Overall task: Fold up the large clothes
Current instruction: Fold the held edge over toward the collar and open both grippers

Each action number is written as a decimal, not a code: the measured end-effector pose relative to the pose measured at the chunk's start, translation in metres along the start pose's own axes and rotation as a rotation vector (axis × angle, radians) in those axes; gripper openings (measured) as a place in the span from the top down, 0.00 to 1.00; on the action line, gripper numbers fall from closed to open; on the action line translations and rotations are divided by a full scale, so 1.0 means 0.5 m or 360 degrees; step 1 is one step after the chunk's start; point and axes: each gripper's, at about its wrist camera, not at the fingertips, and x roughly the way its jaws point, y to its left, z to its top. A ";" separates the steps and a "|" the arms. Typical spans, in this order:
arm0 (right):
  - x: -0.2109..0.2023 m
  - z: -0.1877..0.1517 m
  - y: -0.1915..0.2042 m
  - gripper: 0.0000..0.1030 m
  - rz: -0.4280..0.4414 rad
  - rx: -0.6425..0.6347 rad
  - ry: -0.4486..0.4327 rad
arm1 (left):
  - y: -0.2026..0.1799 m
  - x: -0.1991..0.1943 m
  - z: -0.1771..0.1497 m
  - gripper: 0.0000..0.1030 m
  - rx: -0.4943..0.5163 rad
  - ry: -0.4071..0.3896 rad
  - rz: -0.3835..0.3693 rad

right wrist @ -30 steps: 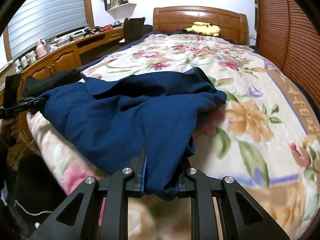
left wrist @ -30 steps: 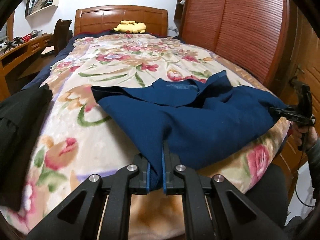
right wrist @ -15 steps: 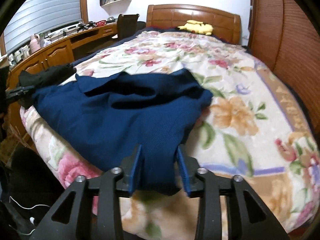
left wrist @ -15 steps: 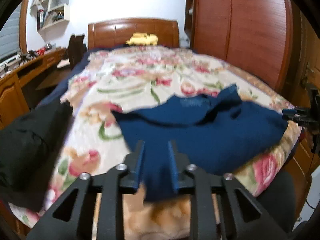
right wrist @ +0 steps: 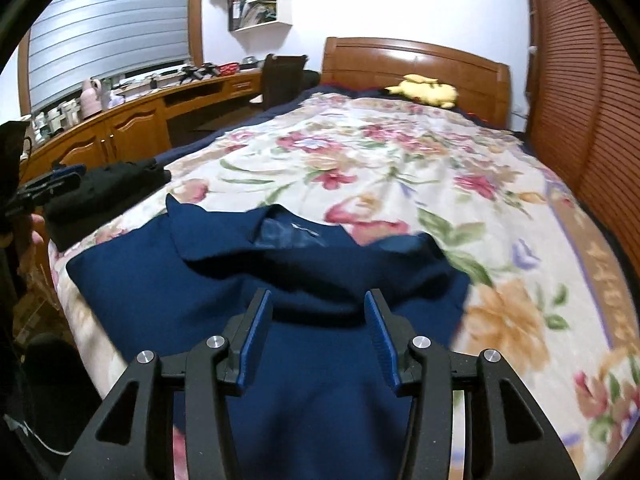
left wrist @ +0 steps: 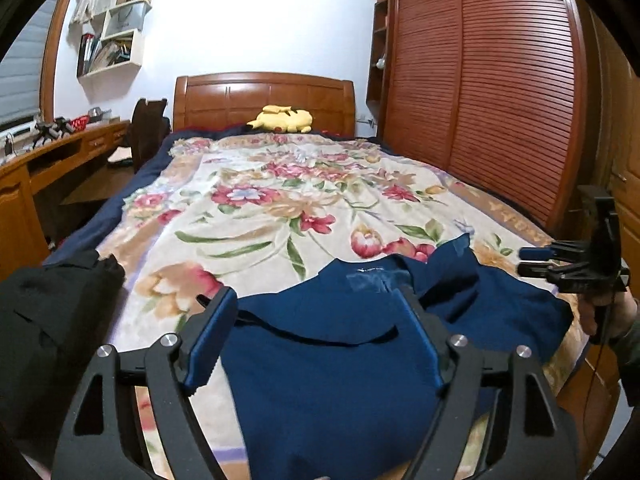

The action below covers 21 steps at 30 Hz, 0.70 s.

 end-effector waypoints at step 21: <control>0.332 0.110 0.161 0.52 0.0307 -0.0399 0.0273 | 0.088 0.060 -0.068 0.23 -0.0121 0.0062 0.0087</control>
